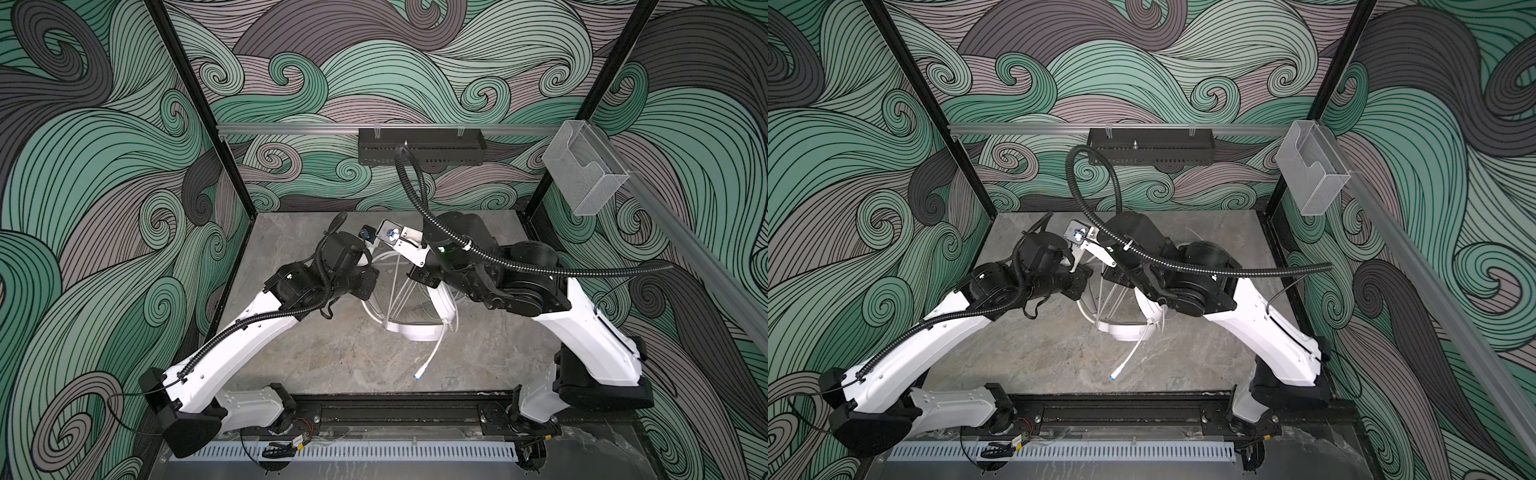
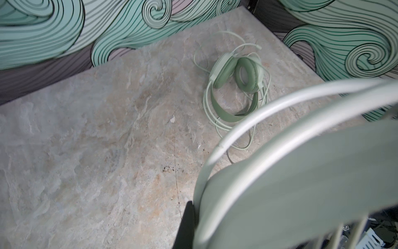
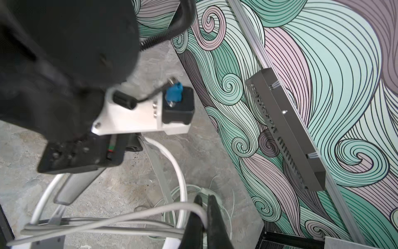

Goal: Wrap the headphones

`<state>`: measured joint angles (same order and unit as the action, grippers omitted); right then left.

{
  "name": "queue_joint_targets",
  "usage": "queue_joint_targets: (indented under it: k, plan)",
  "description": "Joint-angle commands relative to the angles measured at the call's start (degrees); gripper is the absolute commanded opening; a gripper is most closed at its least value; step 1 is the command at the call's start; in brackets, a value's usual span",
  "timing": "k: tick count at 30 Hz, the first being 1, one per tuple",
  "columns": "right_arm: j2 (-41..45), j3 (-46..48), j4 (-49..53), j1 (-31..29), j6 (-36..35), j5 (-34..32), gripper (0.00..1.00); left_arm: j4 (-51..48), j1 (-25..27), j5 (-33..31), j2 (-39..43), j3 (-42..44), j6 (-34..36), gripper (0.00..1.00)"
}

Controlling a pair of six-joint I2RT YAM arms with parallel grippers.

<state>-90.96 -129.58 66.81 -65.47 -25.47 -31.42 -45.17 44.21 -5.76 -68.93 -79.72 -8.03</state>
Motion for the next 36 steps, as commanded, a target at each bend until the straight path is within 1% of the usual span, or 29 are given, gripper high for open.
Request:
queue_joint_targets:
  k: [1,4,7,11,12,16,18,21,25,32,36]
  plan:
    - [2.95,0.34,-5.72,2.41,0.98,-0.60,0.01,1.78,0.27,4.79,2.70,0.97,7.05,0.00]
    - [3.65,1.16,-5.71,3.95,1.34,-0.09,0.01,2.51,0.27,5.58,3.85,0.98,8.19,0.00]
    - [4.80,2.23,-5.73,6.57,3.29,0.70,0.00,2.55,0.22,5.05,4.06,0.62,7.87,0.00]
    - [7.59,5.75,-6.58,12.48,7.79,6.61,0.01,4.12,0.27,6.50,5.00,0.87,7.20,0.00]
    - [8.26,6.97,-7.12,13.33,8.53,7.22,0.01,4.57,0.27,6.88,5.20,0.86,7.23,0.00]
    - [11.48,12.42,-11.12,14.59,9.41,9.41,0.01,4.15,0.27,6.88,4.99,-0.42,7.42,0.00]
    - [13.80,16.43,-15.12,15.00,9.39,11.02,0.06,4.37,0.24,7.63,5.35,-1.13,7.37,0.00]
    - [15.69,20.01,-18.03,15.70,9.73,13.08,0.09,4.74,0.27,8.01,5.91,-2.65,6.93,0.00]
    - [18.06,24.38,-21.99,16.38,9.64,15.57,0.16,3.94,0.27,7.15,5.64,-6.68,6.22,0.00]
    - [21.95,32.54,-30.33,18.45,11.25,23.86,0.22,1.33,0.27,7.22,3.80,-16.03,5.22,0.00]
    - [25.20,37.84,-35.24,18.93,11.67,25.99,0.26,-2.79,0.26,5.24,1.82,-22.16,4.62,0.00]
